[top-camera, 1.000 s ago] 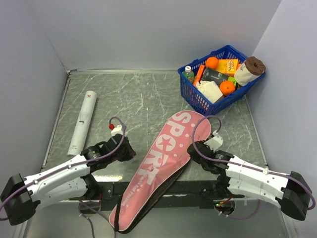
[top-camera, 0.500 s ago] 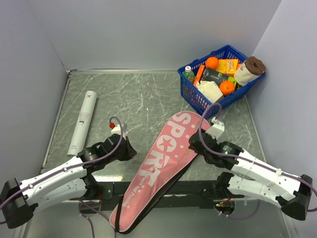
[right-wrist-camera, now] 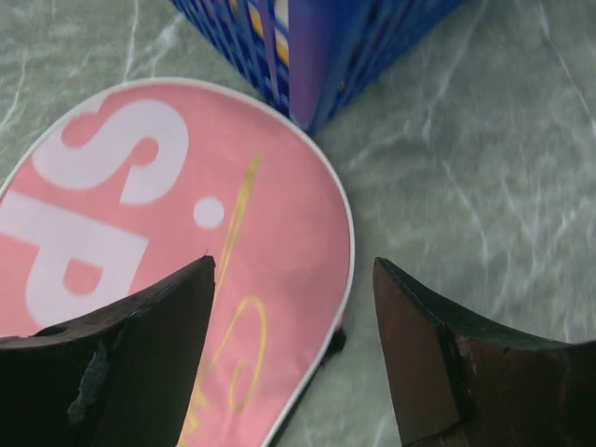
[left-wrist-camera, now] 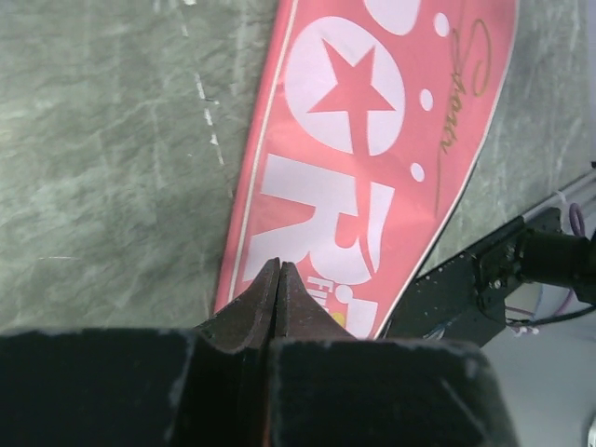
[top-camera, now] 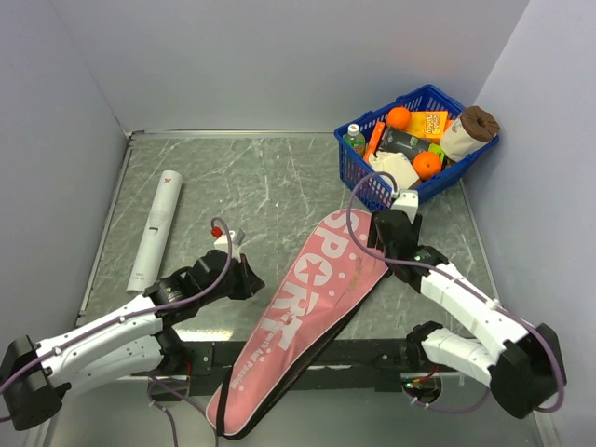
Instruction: Pack up the badminton gear
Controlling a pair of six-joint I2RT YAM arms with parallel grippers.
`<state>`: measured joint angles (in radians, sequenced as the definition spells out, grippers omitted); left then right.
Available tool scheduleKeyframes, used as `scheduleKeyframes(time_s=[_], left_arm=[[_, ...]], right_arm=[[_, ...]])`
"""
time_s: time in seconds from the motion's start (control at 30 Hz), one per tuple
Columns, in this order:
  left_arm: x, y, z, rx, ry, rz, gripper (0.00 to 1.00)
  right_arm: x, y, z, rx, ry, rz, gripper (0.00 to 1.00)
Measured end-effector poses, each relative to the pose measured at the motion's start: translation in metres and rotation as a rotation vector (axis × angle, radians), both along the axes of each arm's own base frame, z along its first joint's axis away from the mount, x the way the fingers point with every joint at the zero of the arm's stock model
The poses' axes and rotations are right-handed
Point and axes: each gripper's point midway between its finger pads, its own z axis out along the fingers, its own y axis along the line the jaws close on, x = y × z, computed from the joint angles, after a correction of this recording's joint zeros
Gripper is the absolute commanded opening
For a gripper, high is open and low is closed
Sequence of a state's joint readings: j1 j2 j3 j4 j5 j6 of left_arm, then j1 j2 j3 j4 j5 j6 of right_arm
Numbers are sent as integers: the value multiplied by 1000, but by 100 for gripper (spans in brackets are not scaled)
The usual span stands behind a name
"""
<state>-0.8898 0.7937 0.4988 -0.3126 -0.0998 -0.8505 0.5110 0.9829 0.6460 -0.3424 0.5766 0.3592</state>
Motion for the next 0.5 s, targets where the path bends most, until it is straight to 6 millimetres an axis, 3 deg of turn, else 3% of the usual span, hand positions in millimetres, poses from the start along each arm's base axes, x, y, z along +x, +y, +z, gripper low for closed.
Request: scheduleKeyframes(time_s=[0.2,0.37,0.5], left_arm=[[-2,-11,-6,-7,4,-56,1],[-4,-13,-11,14,7,-91,2],[-4,-14,-10,17,-9,-107,3]], right_arm=[[48,2,-14,-22,-19,91,73],[74,4,-33,-38,4,167,70],[90,5,-25,-79,-42,216,69]])
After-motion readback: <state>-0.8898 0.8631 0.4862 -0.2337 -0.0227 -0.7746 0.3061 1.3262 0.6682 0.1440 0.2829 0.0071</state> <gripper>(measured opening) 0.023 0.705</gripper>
